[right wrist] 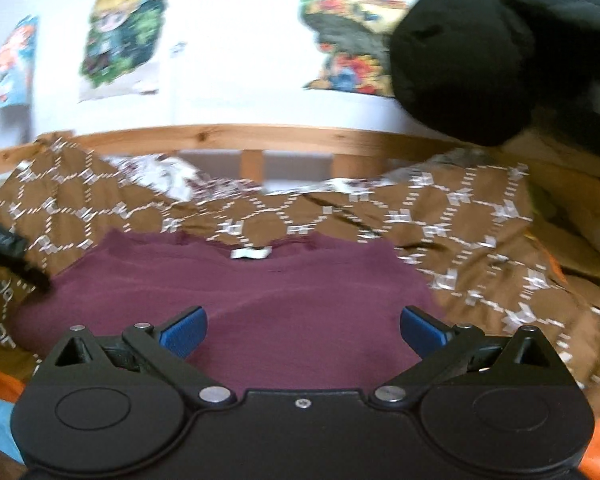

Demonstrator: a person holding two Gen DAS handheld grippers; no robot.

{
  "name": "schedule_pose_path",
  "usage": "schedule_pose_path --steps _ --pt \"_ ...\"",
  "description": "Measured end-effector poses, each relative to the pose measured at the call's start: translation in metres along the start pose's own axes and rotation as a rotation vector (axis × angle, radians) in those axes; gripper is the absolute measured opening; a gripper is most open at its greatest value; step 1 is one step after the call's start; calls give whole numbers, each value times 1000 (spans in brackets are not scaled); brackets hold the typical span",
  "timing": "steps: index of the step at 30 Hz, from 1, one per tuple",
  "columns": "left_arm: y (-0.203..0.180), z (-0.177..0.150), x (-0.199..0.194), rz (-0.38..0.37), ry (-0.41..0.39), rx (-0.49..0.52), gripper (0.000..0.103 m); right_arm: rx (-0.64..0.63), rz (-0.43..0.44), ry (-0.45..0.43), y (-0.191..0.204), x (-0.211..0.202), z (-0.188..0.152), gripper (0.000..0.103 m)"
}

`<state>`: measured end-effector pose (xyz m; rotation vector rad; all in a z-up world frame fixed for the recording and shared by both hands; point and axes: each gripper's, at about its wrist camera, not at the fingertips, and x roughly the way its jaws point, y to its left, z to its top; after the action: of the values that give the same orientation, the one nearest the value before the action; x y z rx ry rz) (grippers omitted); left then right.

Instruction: Fold small clothes

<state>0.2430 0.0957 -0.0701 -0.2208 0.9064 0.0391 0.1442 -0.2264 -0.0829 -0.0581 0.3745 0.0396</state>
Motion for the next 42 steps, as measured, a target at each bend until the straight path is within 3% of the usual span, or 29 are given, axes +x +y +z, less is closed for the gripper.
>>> schedule_pose_path --steps 3,6,13,21,25,32,35,38,40,41,42 --pt "5 2 10 -17 15 -40 102 -47 22 19 18 21 5 102" --pt "7 2 15 -27 22 -56 102 -104 -16 47 27 38 8 102" --pt "1 1 18 -29 29 -28 102 -173 -17 175 36 53 -7 102" --pt "-8 3 18 -51 -11 7 102 -156 -10 178 33 52 -10 102" --pt "-14 6 28 -53 16 35 102 -147 -8 180 32 52 -11 102" --pt "-5 3 33 -87 54 -40 98 -137 -5 184 32 53 -11 102" --pt "-2 2 33 -99 67 -54 91 -136 -5 184 32 53 -11 102" --pt "-2 2 32 -120 68 -62 72 -137 -5 184 32 53 -11 102" --pt "-2 1 30 -112 51 -57 46 -135 -5 184 31 53 -11 102" --pt "-2 0 27 -112 39 -56 39 -134 -5 184 31 53 -11 102" --pt "-2 1 26 -119 30 -58 21 -133 -6 184 32 53 -11 102"
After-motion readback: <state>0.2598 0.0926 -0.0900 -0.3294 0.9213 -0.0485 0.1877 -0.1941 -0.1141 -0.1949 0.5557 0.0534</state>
